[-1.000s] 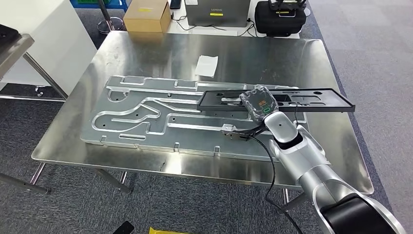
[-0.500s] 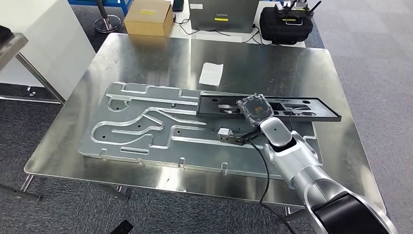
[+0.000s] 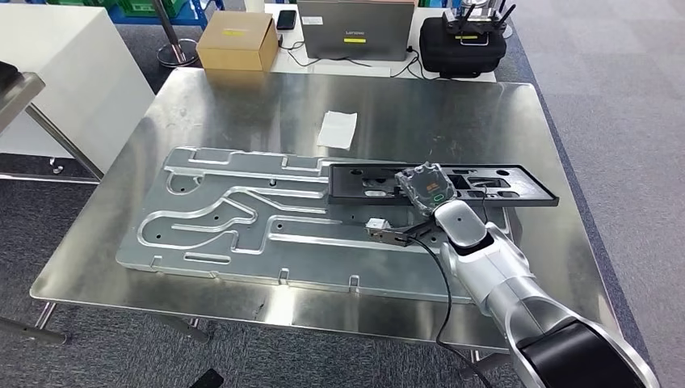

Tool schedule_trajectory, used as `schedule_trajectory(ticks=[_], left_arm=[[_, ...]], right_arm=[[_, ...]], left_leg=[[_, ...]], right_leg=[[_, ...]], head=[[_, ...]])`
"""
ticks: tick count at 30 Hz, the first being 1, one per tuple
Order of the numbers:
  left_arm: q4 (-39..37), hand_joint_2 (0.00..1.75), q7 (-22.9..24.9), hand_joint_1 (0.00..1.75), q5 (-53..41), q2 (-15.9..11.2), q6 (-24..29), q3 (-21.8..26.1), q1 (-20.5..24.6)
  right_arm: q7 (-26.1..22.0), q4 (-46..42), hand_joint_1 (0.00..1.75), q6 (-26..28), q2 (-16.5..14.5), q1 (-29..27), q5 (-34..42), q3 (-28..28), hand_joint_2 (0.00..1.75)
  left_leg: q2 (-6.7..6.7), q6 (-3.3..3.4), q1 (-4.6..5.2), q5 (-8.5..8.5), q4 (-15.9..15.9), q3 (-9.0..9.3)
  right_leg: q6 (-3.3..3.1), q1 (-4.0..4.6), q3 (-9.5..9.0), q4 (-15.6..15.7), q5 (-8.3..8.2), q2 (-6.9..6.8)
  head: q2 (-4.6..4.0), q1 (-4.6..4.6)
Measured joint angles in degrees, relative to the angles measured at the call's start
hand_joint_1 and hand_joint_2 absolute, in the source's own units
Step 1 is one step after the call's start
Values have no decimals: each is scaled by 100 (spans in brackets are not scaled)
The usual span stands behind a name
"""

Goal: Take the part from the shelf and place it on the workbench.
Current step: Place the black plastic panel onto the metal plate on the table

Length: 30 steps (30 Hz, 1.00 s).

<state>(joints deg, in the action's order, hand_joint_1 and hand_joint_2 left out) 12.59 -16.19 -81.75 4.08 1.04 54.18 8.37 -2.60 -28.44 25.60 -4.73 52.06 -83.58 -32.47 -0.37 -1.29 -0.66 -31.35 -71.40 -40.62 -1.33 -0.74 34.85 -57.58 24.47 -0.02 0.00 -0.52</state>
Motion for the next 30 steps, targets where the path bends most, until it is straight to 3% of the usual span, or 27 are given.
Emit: schedule_trajectory(ticks=[1,2,3,6,8,11,13,15,16,17,18,20,22,24,27,28,30], left_arm=[[0,0,-1,0,3,-1,-10,0,-10],[0,0,-3,0,8,-2,-21,0,-19],[0,0,-7,0,13,-4,-31,0,-24],[0,0,-21,0,34,-13,-44,0,-19],[0,0,-28,0,55,-12,-50,0,-19],[0,0,-32,0,70,-9,-55,0,-20],[0,0,-33,0,71,-8,-56,0,-16],[0,0,-33,0,73,-8,-57,0,-16],[0,0,-32,0,74,-8,-59,1,-17],[0,0,-30,0,76,-8,-63,1,-18],[0,0,-25,0,78,-8,-68,1,-18],[0,0,-15,0,82,-4,-80,0,-19],[0,0,-6,0,85,7,-91,0,-16],[0,0,9,0,88,14,-101,0,-14],[0,0,23,0,111,11,-125,0,-14],[0,0,23,0,129,10,-140,0,-15],[0,0,20,0,179,3,-203,1,-16]], right_arm=[[0,15,0,0,1,-17,1,1,0],[0,29,0,1,1,-36,1,2,0],[1,41,0,3,1,-52,2,6,0],[7,59,0,12,5,-65,2,25,0],[9,63,0,18,10,-64,2,34,0],[14,68,0,25,24,-53,4,56,0],[14,69,0,26,39,-50,4,74,0],[13,76,0,25,47,-73,4,81,0],[13,81,0,25,50,-92,5,84,0],[13,86,0,25,51,-108,5,85,0],[13,89,0,26,52,-117,6,87,0],[13,91,0,28,55,-111,6,99,0],[14,88,0,34,55,-96,6,115,0],[14,86,0,43,52,-98,6,122,0],[11,78,0,60,52,-103,1,123,0],[11,72,0,69,49,-102,-4,123,0],[10,64,0,84,42,-121,-14,124,0]], left_leg=[[1,-14,-6,-78,-263,-120],[2,-24,-14,-46,-324,-146],[3,-31,-25,95,-148,-57],[1,-24,-52,562,943,488],[-8,27,-39,586,1191,609],[-6,145,-33,627,1220,609],[2,217,-48,651,1246,607],[9,248,-41,653,1246,594],[10,251,-36,652,1245,591],[7,253,-31,652,1245,591],[2,253,-26,652,1244,595],[-8,250,-15,649,1244,609],[-10,221,5,647,1240,600],[-6,165,6,652,1246,589],[1,76,3,558,1150,559],[4,54,3,415,944,479],[6,15,-12,15,233,187]], right_leg=[[-2,2,1,-4,2,0],[0,1,2,-12,5,3],[8,-2,2,-27,12,7],[76,3,18,-114,64,31],[134,26,38,-144,76,44],[221,11,55,-176,113,40],[273,-3,229,-571,373,31],[301,-3,588,-1338,744,28],[305,-3,739,-1652,846,27],[298,-1,803,-1777,838,27],[281,1,754,-1674,720,27],[201,25,393,-921,322,28],[122,67,82,-264,94,19],[96,99,25,-119,82,16],[28,53,-19,-24,22,4],[-2,32,-37,10,-4,-5],[-30,29,-35,14,-27,-16]], head=[[0,-1],[0,-2],[0,-2],[0,-7],[0,-9],[0,-5],[0,17],[0,36],[0,38],[0,39],[0,42],[0,48],[0,50],[0,50],[0,46],[-1,35],[0,14]])
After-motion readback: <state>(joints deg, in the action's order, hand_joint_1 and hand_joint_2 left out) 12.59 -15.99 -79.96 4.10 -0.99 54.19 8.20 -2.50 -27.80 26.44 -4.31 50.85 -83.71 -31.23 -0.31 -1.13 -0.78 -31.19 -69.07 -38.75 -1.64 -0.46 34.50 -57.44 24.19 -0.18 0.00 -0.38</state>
